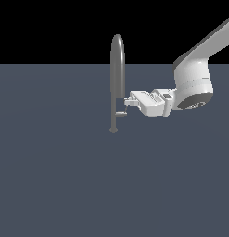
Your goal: Turn on the faucet by rotating a designated handle.
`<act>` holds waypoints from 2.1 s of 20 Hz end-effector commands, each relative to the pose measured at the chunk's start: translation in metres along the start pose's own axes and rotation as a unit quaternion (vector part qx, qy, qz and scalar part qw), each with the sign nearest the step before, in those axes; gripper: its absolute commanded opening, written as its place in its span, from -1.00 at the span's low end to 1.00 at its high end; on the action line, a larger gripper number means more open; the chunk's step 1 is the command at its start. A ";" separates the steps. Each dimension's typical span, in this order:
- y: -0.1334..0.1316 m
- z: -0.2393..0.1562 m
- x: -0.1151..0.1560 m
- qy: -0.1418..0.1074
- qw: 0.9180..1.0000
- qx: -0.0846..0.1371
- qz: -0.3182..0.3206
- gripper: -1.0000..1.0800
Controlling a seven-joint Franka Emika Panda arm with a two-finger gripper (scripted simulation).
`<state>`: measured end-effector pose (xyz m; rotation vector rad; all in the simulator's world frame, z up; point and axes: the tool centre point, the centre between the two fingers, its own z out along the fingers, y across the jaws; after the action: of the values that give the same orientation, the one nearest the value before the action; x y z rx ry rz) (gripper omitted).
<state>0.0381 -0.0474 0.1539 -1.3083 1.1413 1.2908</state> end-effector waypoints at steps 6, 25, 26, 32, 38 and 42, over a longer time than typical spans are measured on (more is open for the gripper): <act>0.029 0.000 0.019 -0.002 1.000 -0.004 0.005 -1.00; 0.041 0.000 0.081 -0.002 1.000 -0.004 0.005 -1.00; 0.035 0.000 0.058 -0.006 1.000 -0.006 -0.009 -1.00; 0.030 0.000 0.082 -0.004 1.000 -0.005 -0.003 -1.00; 0.025 0.000 0.104 -0.002 1.000 -0.004 0.003 -1.00; 0.017 0.000 0.084 -0.007 1.000 -0.008 -0.012 -1.00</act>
<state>0.0222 -0.0504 0.0720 -1.3213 1.1030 1.2898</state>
